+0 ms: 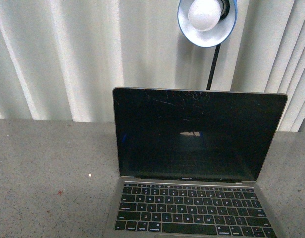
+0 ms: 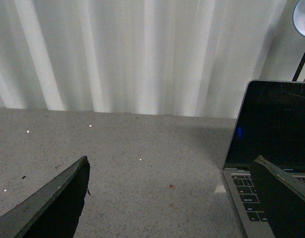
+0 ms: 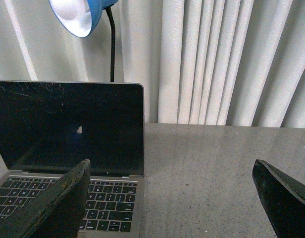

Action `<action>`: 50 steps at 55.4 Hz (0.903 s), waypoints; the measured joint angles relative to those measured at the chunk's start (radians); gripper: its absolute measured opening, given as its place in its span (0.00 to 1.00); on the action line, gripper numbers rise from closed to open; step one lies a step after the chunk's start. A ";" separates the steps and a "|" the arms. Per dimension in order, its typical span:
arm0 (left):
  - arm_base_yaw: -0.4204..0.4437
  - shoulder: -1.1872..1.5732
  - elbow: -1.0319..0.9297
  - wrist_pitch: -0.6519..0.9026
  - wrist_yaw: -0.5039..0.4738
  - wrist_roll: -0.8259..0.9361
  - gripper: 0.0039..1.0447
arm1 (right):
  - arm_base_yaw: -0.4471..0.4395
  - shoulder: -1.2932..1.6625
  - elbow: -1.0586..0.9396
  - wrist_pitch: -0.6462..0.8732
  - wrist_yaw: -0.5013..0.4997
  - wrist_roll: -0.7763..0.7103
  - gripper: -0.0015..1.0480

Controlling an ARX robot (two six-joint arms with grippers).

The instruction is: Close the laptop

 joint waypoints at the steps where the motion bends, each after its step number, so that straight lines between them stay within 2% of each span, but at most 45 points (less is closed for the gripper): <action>1: 0.000 0.000 0.000 0.000 0.000 0.000 0.94 | 0.000 0.000 0.000 0.000 0.000 0.000 0.93; 50: 0.000 0.000 0.000 0.000 0.000 0.000 0.94 | 0.000 0.000 0.000 0.000 0.000 0.000 0.93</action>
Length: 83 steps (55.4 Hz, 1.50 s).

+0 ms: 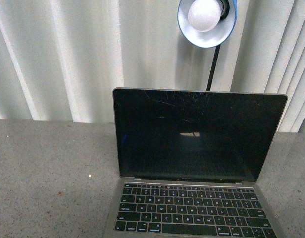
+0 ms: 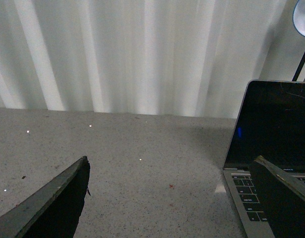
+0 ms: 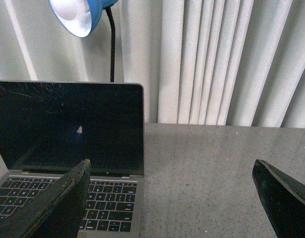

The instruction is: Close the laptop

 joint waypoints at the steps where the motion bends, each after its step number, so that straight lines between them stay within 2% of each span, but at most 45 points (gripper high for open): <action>1: 0.000 0.000 0.000 0.000 0.000 0.000 0.94 | 0.000 0.000 0.000 0.000 0.000 0.000 0.93; 29: 0.000 0.000 0.000 0.000 0.000 0.000 0.94 | 0.000 0.000 0.000 0.000 0.000 0.000 0.93; 31: -0.029 0.029 0.014 -0.046 -0.089 -0.021 0.94 | 0.010 0.005 0.000 -0.005 0.033 -0.002 0.93; 32: -0.065 0.079 0.038 -0.111 -0.202 -0.039 0.94 | 0.025 0.015 0.001 -0.007 0.090 -0.002 0.93; 33: -0.083 0.122 0.050 -0.126 -0.267 -0.049 0.94 | 0.050 0.047 0.002 0.004 0.185 -0.003 0.93; 35: -0.095 0.221 0.059 -0.104 -0.360 -0.076 0.94 | 0.063 0.084 0.002 0.031 0.264 -0.006 0.93; 38: -0.092 0.331 0.059 -0.034 -0.380 -0.095 0.94 | 0.057 0.158 0.002 0.101 0.301 -0.014 0.93; 44: -0.079 0.529 0.069 0.158 -0.358 -0.118 0.94 | -0.005 0.340 0.009 0.290 0.219 -0.024 0.93; 47: -0.079 0.651 0.090 0.290 -0.339 -0.118 0.94 | -0.058 0.480 0.027 0.435 0.163 -0.043 0.93; 51: -0.080 0.858 0.151 0.505 -0.306 -0.100 0.94 | -0.156 0.765 0.108 0.676 0.051 -0.083 0.93; 55: -0.080 1.060 0.238 0.683 -0.245 -0.044 0.94 | -0.218 0.997 0.220 0.790 -0.043 -0.135 0.93; 59: -0.085 1.227 0.357 0.791 -0.177 0.048 0.94 | -0.243 1.168 0.348 0.798 -0.102 -0.208 0.93; 65: -0.094 1.399 0.539 0.800 -0.101 0.179 0.94 | -0.252 1.374 0.558 0.761 -0.156 -0.341 0.93; 75: -0.109 1.561 0.803 0.710 0.022 0.413 0.94 | -0.227 1.577 0.878 0.619 -0.249 -0.617 0.93; 83: -0.118 1.631 0.981 0.551 0.117 0.581 0.94 | -0.198 1.653 1.045 0.493 -0.322 -0.777 0.93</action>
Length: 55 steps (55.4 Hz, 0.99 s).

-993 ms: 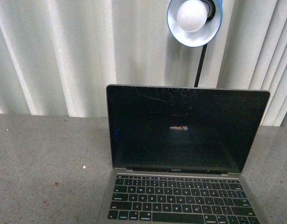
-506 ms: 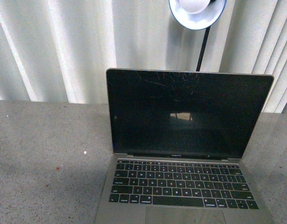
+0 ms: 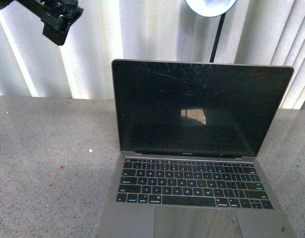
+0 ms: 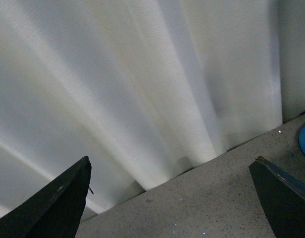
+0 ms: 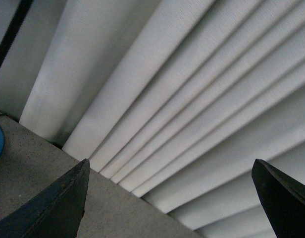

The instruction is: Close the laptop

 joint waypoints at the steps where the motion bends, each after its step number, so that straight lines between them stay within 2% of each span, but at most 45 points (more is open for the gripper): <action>1: -0.002 0.010 0.026 -0.030 0.013 0.016 0.94 | 0.006 0.016 0.035 -0.032 -0.015 -0.027 0.93; 9: -0.006 0.076 0.204 -0.277 0.081 0.187 0.94 | 0.028 0.078 0.163 -0.155 -0.111 -0.158 0.93; 19: -0.011 0.149 0.436 -0.570 0.109 0.371 0.94 | 0.042 0.132 0.290 -0.335 -0.274 -0.322 0.93; 34: -0.048 0.261 0.738 -0.943 0.117 0.562 0.94 | 0.056 0.188 0.465 -0.700 -0.308 -0.505 0.93; 43: -0.080 0.329 0.852 -1.049 0.074 0.623 0.94 | 0.062 0.217 0.509 -0.817 -0.302 -0.590 0.93; 55: -0.107 0.376 0.864 -1.026 0.061 0.650 0.94 | 0.064 0.256 0.525 -0.854 -0.286 -0.642 0.93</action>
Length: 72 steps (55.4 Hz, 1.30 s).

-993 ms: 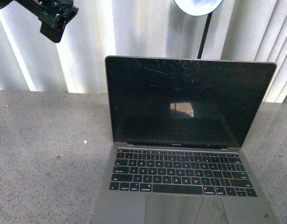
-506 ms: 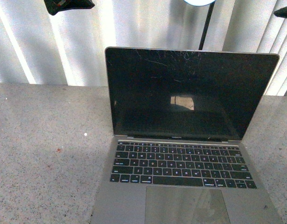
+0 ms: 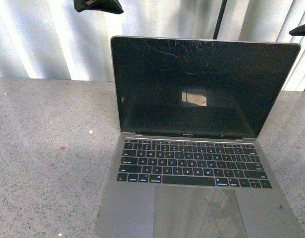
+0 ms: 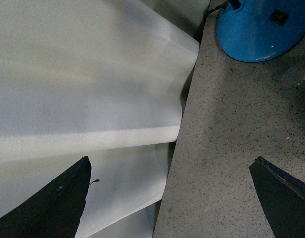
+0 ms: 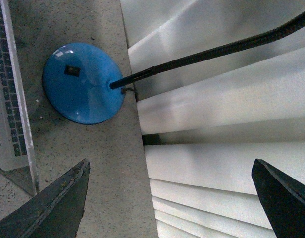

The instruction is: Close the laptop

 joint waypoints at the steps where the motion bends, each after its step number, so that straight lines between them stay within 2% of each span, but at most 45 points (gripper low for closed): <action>1: -0.001 0.004 0.000 0.000 0.000 0.001 0.94 | 0.000 0.003 0.002 -0.005 0.002 -0.004 0.93; 15: 0.001 0.030 0.000 -0.006 0.000 0.025 0.94 | -0.006 0.046 0.051 -0.060 0.018 -0.046 0.93; 17: 0.002 0.032 0.003 -0.009 0.002 0.029 0.92 | -0.007 0.050 0.058 -0.071 0.023 -0.050 0.89; 22: 0.004 0.043 0.021 -0.018 0.024 0.028 0.72 | -0.008 0.053 0.072 -0.101 0.029 -0.060 0.67; 45: -0.010 0.066 0.067 -0.078 0.085 0.074 0.05 | 0.008 0.074 0.144 -0.274 0.054 -0.093 0.03; 57: -0.029 0.098 0.079 -0.120 0.080 0.152 0.03 | 0.027 0.128 0.171 -0.322 0.074 -0.116 0.03; 72: -0.039 0.105 0.078 -0.147 0.084 0.161 0.03 | 0.036 0.139 0.190 -0.339 0.073 -0.117 0.03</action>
